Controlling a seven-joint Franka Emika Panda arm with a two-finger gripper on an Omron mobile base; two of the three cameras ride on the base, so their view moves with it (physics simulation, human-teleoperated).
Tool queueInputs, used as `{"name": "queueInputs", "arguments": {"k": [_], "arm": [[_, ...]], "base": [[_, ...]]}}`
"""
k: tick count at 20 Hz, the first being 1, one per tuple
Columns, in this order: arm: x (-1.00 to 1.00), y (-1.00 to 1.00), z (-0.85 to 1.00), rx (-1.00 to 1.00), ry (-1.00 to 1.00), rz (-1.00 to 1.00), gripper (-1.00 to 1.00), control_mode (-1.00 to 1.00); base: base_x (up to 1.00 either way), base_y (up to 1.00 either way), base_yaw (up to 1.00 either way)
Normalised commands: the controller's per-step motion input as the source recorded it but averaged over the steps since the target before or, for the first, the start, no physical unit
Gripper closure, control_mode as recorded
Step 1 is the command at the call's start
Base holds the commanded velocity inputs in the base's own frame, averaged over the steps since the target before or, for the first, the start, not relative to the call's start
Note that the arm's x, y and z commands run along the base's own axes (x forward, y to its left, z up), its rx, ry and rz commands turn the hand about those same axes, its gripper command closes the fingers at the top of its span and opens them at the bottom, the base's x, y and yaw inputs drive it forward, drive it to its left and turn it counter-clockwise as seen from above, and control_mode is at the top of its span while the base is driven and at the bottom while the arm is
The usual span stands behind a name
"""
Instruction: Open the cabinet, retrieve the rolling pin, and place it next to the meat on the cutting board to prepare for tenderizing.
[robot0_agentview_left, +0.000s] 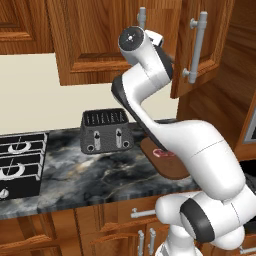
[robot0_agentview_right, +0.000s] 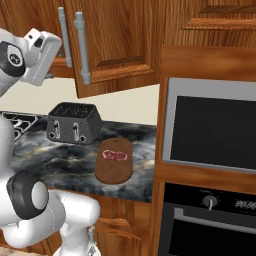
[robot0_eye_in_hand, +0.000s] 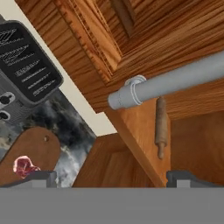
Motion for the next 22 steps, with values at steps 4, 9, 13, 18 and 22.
{"name": "queueInputs", "arguments": {"k": [4,9,13,18,22], "arm": [[0.24,-0.2,-0.05,-0.01,0.0,0.0,-1.0,-1.0],[0.41,-0.15,0.0,0.0,0.01,0.0,-1.0,-1.0],[0.46,-0.13,0.0,-0.01,0.02,0.0,-1.0,-1.0],[0.21,-0.18,-0.05,-0.02,0.0,0.0,-1.0,-1.0],[0.0,-0.26,-0.11,-0.01,0.0,0.0,-1.0,-1.0]], "base": [[0.0,0.0,0.0],[0.0,0.0,0.0],[0.0,0.0,0.0],[0.0,0.0,0.0],[0.0,0.0,0.0]]}}
